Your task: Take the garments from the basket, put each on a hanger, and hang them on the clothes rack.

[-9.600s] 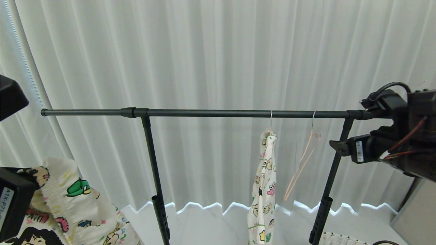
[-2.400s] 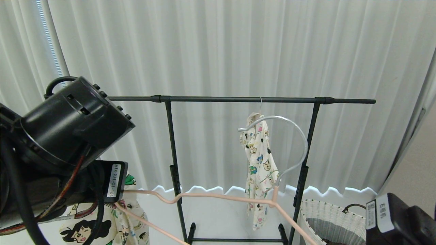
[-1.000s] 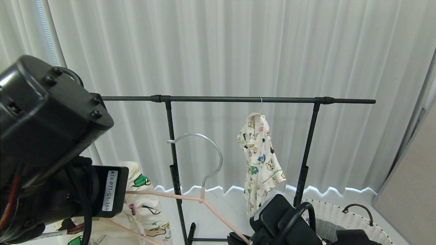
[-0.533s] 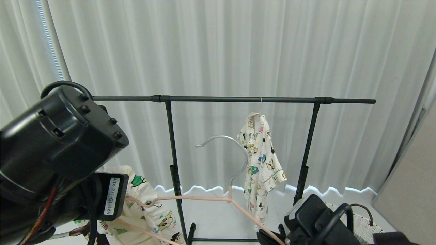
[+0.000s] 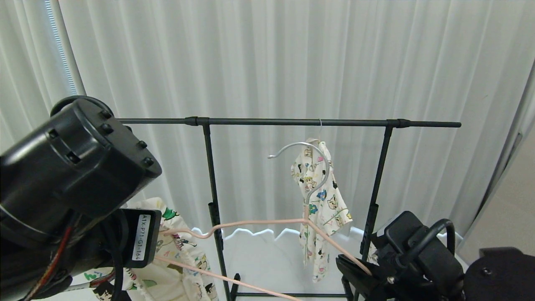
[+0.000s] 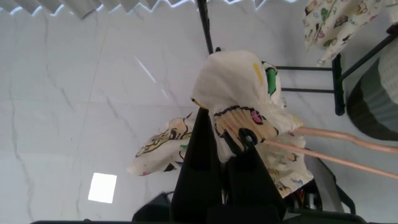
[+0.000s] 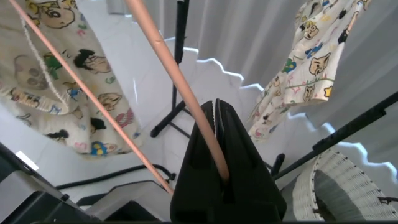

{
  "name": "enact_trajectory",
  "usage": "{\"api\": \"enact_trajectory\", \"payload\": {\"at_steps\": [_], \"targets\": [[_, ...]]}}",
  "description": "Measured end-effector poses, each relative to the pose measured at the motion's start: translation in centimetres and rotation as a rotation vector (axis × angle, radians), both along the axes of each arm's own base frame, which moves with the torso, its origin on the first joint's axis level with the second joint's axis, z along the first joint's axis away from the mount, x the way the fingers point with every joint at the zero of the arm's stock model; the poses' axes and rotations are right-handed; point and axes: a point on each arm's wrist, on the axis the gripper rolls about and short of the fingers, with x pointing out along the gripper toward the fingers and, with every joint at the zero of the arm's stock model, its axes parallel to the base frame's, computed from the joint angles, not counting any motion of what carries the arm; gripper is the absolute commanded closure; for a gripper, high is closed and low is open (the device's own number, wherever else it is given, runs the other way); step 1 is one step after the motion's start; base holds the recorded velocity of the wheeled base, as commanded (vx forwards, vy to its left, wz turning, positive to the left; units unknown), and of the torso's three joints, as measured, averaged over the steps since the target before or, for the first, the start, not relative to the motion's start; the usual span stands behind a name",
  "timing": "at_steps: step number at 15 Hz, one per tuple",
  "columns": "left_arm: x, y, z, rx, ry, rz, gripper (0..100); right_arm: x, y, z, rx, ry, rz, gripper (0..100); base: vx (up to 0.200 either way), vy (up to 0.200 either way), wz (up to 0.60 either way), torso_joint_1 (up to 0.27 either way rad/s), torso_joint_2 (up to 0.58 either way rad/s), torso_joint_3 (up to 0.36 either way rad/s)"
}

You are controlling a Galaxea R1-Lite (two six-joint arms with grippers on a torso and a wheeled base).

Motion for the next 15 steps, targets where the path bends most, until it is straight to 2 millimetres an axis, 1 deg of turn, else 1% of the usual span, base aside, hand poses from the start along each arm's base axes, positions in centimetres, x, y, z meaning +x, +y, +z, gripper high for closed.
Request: {"api": "enact_trajectory", "payload": {"at_steps": [2, 5, 8, 11, 15], "targets": [[-0.1, -0.6, 0.4, -0.040, -0.014, 0.007, 100, -0.2, 0.8, 0.1, 0.022, -0.006, 0.017, 100, 0.000, 0.000, 0.00, 0.000, 0.00, 0.000], [-0.1, -1.1, 0.6, -0.057, -0.021, -0.006, 100, -0.4, 2.3, -0.1, 0.038, -0.010, 0.041, 100, 0.000, 0.000, 0.00, 0.000, 0.00, 0.000], [-0.2, -1.4, 0.9, -0.076, -0.027, -0.006, 100, -0.8, 4.1, -0.8, 0.038, -0.009, 0.072, 100, 0.000, 0.000, 0.00, 0.000, 0.00, 0.000], [-0.8, -2.0, 1.4, -0.105, -0.036, -0.043, 100, -1.0, 5.1, -1.5, 0.022, -0.002, 0.090, 100, 0.000, 0.000, 0.00, 0.000, 0.00, 0.000], [-1.7, -3.0, 2.8, -0.210, -0.035, -0.102, 100, -0.9, 6.8, -1.7, 0.041, 0.015, 0.093, 100, 0.000, 0.000, 0.00, 0.000, 0.00, 0.000]]}}
